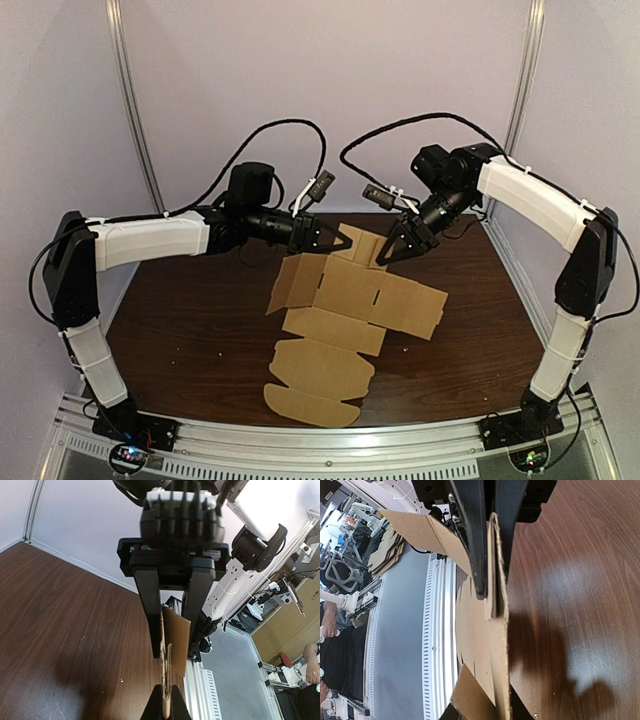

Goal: Fold the paper box

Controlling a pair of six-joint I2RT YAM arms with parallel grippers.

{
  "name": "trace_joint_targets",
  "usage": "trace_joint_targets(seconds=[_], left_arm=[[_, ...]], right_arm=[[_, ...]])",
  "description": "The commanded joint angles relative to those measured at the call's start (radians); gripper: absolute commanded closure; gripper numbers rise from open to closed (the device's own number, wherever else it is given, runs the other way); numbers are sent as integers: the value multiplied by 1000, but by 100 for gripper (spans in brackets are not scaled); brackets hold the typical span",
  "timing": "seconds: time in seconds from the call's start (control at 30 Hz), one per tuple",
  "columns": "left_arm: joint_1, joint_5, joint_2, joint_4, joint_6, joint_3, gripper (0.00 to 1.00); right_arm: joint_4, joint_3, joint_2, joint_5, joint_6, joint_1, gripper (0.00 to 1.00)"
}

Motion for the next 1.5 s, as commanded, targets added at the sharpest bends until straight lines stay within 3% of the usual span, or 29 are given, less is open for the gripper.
trace_joint_targets(seconds=[0.0, 0.17, 0.27, 0.37, 0.5, 0.63, 0.77, 0.83, 1.07, 1.23, 1.47], left_arm=[[-1, 9, 7, -2, 21, 19, 100], [-1, 8, 8, -23, 33, 25, 100], [-1, -7, 4, -65, 60, 36, 100], [6, -95, -39, -256, 194, 82, 69], [13, -369, -196, -486, 396, 119, 49], [18, -544, -418, -387, 376, -98, 29], [17, -638, -555, -270, 286, -318, 22], [17, -687, -634, -232, 247, -406, 13], [16, -739, -726, 43, 111, -700, 13], [15, -728, -610, 177, 72, -734, 18], [15, -710, -473, 407, 46, -777, 18]], right_arm=[[-28, 72, 12, 31, 1, 30, 79], [-52, 104, 44, 30, -3, 42, 98], [-46, 101, 38, 50, 2, 41, 100], [-45, 101, 20, 58, 0, 31, 100], [-35, 99, -8, 25, 29, -12, 100], [-28, 76, -20, -40, 53, -55, 100], [15, 37, -31, -45, 96, -72, 100], [37, 23, -34, -44, 120, -83, 100], [94, 1, -39, -93, 170, -110, 100], [105, 0, -32, -116, 188, -110, 100], [128, -3, -30, -124, 222, -111, 100]])
